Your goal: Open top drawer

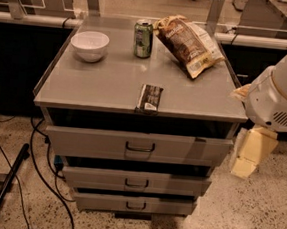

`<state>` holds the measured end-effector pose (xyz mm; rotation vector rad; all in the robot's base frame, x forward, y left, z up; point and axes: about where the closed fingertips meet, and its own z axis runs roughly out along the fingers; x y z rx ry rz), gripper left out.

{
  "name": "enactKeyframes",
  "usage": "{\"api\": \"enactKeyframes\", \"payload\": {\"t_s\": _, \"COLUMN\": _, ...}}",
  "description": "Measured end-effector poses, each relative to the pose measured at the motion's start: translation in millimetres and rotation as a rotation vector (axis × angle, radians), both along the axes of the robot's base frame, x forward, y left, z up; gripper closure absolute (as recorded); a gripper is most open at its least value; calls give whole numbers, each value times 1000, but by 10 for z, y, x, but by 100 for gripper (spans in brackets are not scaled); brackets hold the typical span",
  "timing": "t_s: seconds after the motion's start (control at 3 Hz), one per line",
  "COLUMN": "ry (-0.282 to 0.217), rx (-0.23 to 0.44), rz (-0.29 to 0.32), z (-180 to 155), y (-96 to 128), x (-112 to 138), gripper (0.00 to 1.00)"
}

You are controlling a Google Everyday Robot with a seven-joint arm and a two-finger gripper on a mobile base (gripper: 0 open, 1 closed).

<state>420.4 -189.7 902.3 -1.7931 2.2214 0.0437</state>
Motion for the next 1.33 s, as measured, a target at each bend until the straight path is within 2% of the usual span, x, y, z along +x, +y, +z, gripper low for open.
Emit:
{"api": "enactKeyframes", "payload": {"t_s": 0.67, "ry": -7, "rx": 6, "rz": 1, "z": -100, "y": 28, "x": 6, "gripper": 0}}
{"api": "enactKeyframes", "payload": {"t_s": 1.33, "ry": -32, "rx": 37, "rz": 6, "z": -513, "y": 147, "x": 66, "gripper": 0}}
